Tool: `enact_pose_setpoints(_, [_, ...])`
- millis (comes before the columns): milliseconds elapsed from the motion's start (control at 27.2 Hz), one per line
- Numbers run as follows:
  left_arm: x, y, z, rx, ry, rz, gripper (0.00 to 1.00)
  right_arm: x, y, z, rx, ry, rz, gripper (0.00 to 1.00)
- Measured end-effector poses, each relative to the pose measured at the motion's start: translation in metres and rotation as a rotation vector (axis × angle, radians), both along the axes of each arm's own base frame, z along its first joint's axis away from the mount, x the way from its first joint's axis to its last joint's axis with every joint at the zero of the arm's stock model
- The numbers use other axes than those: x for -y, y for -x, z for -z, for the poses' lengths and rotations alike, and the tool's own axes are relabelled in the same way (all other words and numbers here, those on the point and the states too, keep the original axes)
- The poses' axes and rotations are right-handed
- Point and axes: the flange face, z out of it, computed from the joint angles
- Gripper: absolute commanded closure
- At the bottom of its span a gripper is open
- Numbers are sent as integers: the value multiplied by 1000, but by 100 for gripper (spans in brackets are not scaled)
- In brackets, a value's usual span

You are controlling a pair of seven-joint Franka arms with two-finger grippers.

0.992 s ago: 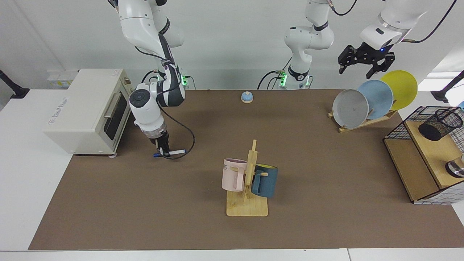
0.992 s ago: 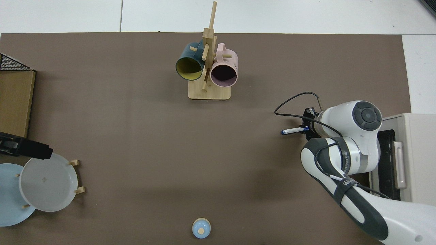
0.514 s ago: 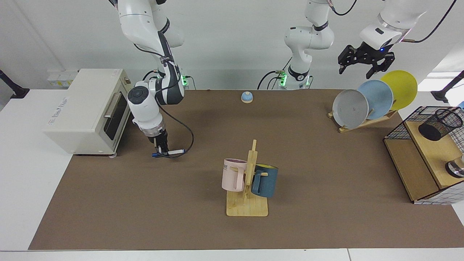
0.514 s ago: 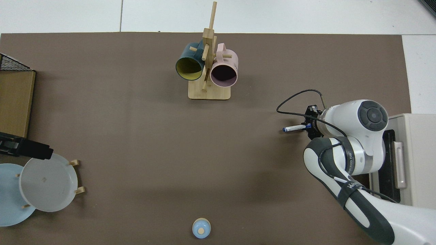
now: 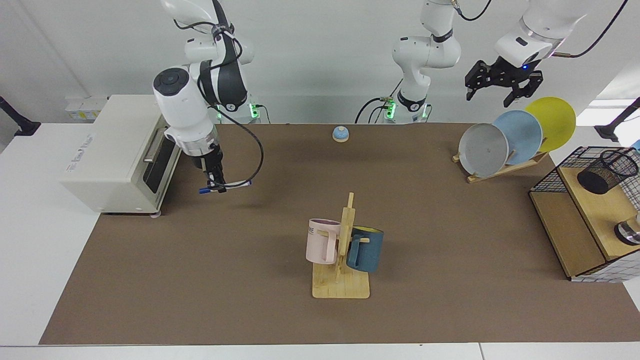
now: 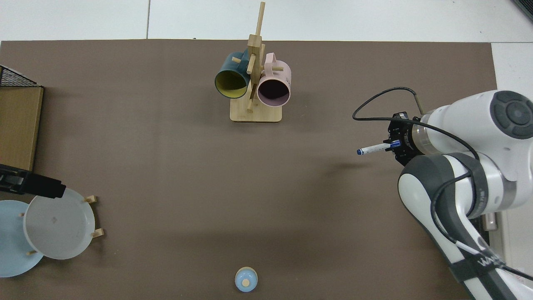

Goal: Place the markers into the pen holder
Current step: 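Carry the marker to center with the right gripper while the left gripper approaches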

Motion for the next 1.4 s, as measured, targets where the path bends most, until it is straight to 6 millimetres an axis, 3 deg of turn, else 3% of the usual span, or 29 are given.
enact_pose_setpoints(220, [1, 0, 0, 0, 0, 2, 0, -28, 17, -55, -21, 4, -57, 100])
enact_pose_setpoints(588, [3, 0, 0, -1, 1, 8, 0, -90, 64, -102, -38, -52, -145, 100])
enact_pose_setpoints(734, [16, 1, 0, -1, 5, 37, 0, -121, 77, -109, -39, -92, -171, 100])
enact_pose_setpoints(918, [47, 5, 0, -2, 40, 117, 0, -159, 93, -113, -70, -188, -177, 100])
enact_pose_setpoints(1102, [68, 8, -1, -2, 117, 262, 1, -174, 95, -119, -72, -230, -106, 100])
enact_pose_setpoints(1395, [105, 6, -4, 90, 233, 567, 7, -209, 88, -106, -62, -266, -20, 100])
